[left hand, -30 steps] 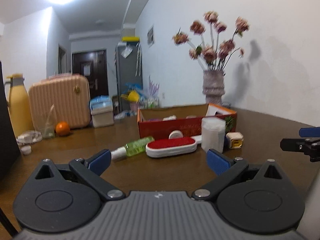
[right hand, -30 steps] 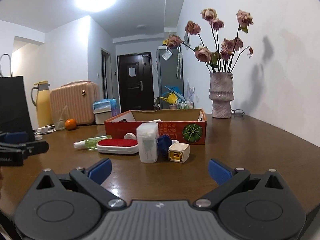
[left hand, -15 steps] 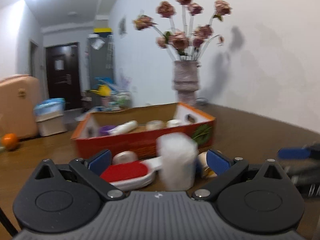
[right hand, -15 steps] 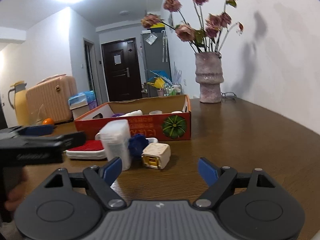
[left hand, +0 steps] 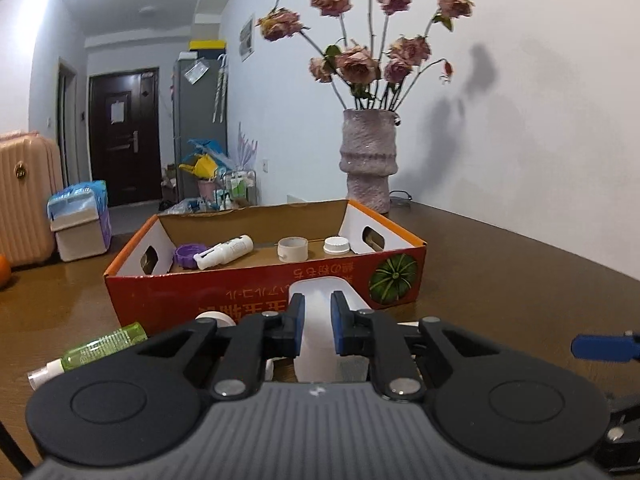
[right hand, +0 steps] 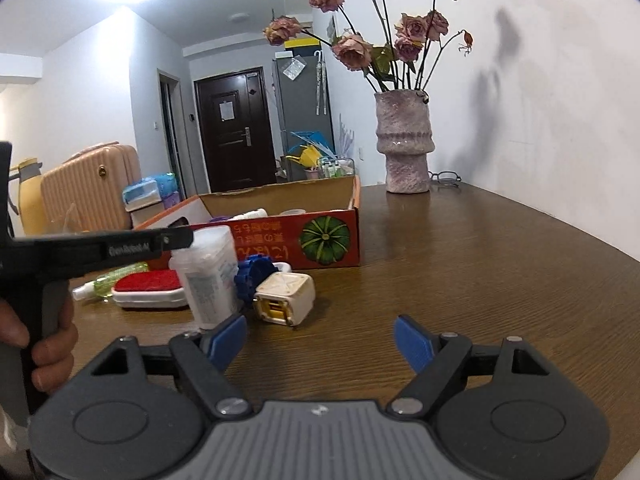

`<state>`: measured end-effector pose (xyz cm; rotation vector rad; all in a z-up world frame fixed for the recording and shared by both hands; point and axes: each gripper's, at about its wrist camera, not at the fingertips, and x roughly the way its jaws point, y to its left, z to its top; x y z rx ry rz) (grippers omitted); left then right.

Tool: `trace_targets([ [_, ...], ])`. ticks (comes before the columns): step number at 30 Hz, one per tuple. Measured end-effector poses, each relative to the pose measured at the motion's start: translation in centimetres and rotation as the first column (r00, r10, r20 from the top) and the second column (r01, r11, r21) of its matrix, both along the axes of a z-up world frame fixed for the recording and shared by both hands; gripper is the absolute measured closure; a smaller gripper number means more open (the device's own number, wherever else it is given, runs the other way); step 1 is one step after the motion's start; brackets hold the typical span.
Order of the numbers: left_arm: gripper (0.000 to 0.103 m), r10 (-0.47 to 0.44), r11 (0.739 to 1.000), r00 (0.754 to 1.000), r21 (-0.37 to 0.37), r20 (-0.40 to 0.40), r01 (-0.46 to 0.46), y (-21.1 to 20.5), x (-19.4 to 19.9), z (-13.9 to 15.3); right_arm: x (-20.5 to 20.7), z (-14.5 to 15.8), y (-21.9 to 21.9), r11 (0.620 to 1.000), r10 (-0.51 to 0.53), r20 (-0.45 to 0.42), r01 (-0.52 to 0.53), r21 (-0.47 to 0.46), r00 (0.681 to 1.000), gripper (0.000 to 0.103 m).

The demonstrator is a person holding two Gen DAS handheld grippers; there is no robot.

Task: Organize rigid objects
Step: 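Move the left tool to the white plastic bottle and close on it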

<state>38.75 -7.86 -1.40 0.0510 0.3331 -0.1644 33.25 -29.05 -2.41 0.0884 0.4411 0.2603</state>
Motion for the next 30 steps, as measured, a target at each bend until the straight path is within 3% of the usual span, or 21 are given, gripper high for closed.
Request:
trace_targets([
  [6, 0.089, -0.043, 0.998, 0.999, 0.047, 0.009, 0.042, -0.9, -2.0, 0.0, -1.7, 1.0, 0.5, 1.000, 0.002, 0.027, -0.002, 0.016, 1.000, 0.022],
  [9, 0.088, -0.115, 0.993, 0.991, 0.026, -0.072, 0.117, -0.9, -2.9, -0.5, -2.4, 1.4, 0.2, 1.000, -0.008, 0.038, 0.008, 0.017, 0.999, 0.022],
  [11, 0.084, -0.100, 0.995, 0.992, 0.006, -0.078, 0.101, -0.8, -3.4, -1.0, -2.7, 1.6, -0.1, 1.000, -0.021, 0.040, 0.020, 0.024, 0.999, 0.022],
  [12, 0.075, -0.090, 0.996, 0.993, 0.020, -0.070, 0.092, -1.0, -3.5, -1.1, -2.8, 1.6, -0.3, 0.999, -0.028, 0.040, 0.026, 0.030, 0.999, 0.022],
  [13, 0.054, -0.085, 0.996, 0.994, 0.035, -0.063, 0.087, -1.1, -3.6, -1.2, -3.0, 1.7, -0.6, 0.999, -0.034, 0.041, 0.032, 0.035, 0.999, 0.022],
  [15, 0.031, -0.074, 0.996, 0.997, 0.046, -0.032, 0.075, -1.5, -3.7, -1.0, -3.2, 1.7, -1.0, 0.998, -0.045, 0.042, 0.043, 0.042, 0.998, 0.022],
  [20, 0.023, -0.112, 0.989, 0.994, 0.096, -0.019, 0.113, -2.5, -2.7, -0.2, -3.2, 1.4, -2.1, 0.996, -0.065, 0.030, 0.063, 0.061, 0.997, 0.022],
  [23, 0.023, -0.116, 0.990, 0.988, 0.067, -0.101, 0.123, -2.6, 0.0, -0.6, -3.0, 0.9, -2.6, 0.994, -0.067, 0.007, 0.066, 0.084, 0.998, 0.022],
  [24, 0.029, -0.108, 0.992, 0.983, 0.047, -0.150, 0.117, -2.6, 1.1, -0.9, -2.9, 0.7, -2.7, 0.994, -0.067, 0.003, 0.067, 0.087, 0.998, 0.022],
  [25, 0.044, -0.107, 0.993, 0.978, 0.030, -0.179, 0.114, -2.5, 1.6, -1.1, -2.8, 0.5, -2.7, 0.994, -0.068, -0.002, 0.068, 0.088, 0.998, 0.022],
  [28, 0.059, -0.093, 0.996, 0.971, -0.011, -0.222, 0.093, -2.0, 1.6, -1.4, -2.9, 0.3, -2.7, 0.993, -0.070, -0.009, 0.071, 0.097, 0.998, 0.022],
  [30, 0.060, -0.105, 0.994, 0.971, -0.029, -0.216, 0.101, -1.0, -0.2, -1.1, -2.9, 0.2, -2.6, 0.993, -0.067, -0.013, 0.068, 0.098, 0.998, 0.022],
])
